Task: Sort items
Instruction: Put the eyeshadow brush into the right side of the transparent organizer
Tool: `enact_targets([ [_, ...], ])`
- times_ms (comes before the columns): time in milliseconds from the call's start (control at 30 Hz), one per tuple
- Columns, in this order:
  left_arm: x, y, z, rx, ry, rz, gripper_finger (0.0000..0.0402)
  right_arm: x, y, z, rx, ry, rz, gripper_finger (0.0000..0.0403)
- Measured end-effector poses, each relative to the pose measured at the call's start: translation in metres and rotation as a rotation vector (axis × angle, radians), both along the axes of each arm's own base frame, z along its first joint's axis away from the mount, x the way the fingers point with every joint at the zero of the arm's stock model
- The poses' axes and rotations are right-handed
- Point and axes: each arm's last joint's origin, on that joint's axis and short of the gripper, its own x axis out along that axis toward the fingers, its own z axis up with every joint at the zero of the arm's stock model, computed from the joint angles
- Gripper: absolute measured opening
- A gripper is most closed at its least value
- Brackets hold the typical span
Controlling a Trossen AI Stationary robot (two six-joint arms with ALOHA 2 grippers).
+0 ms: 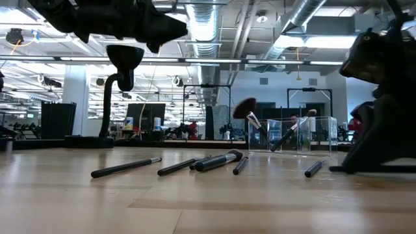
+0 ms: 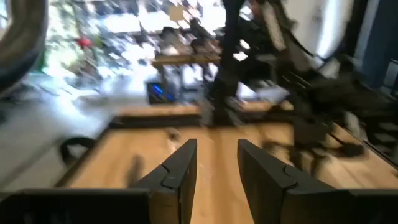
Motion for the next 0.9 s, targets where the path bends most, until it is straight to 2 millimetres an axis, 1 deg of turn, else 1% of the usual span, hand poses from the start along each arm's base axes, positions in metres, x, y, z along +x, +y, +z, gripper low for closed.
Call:
enact_targets([
  [67, 0.007, -0.008, -0.011, -0.041, 0.051, -0.066, 0.0113, 0.005, -0.012, 0.006, -0.058, -0.018, -0.02, 0.0014],
  [133, 0.016, -0.018, -0.026, -0.062, 0.115, -0.126, 0.0113, 0.015, -0.021, 0.014, -0.079, -0.056, -0.032, 0.0015],
  [267, 0.029, -0.034, -0.057, -0.066, 0.233, -0.188, 0.0113, 0.034, -0.044, 0.017, -0.08, -0.06, 0.028, 0.0007],
  [333, 0.034, -0.037, -0.069, -0.059, 0.268, -0.163, 0.0113, 0.045, -0.055, 0.022, -0.083, -0.101, 0.048, 0.0006],
  [433, 0.039, -0.035, -0.083, -0.046, 0.312, -0.086, 0.0113, 0.057, -0.07, 0.028, -0.121, -0.162, 0.057, 0.0015],
  [567, 0.042, -0.03, -0.092, -0.044, 0.332, -0.047, 0.0113, 0.066, -0.088, 0.032, -0.138, -0.189, 0.099, 0.0019],
  [733, 0.044, -0.03, -0.094, -0.043, 0.315, -0.049, 0.0113, 0.072, -0.11, 0.034, -0.125, -0.194, 0.084, 0.0007],
  [900, 0.049, -0.03, -0.102, -0.043, 0.298, -0.049, 0.0113, 0.081, -0.124, 0.037, -0.091, -0.263, 0.099, 0.0014],
])
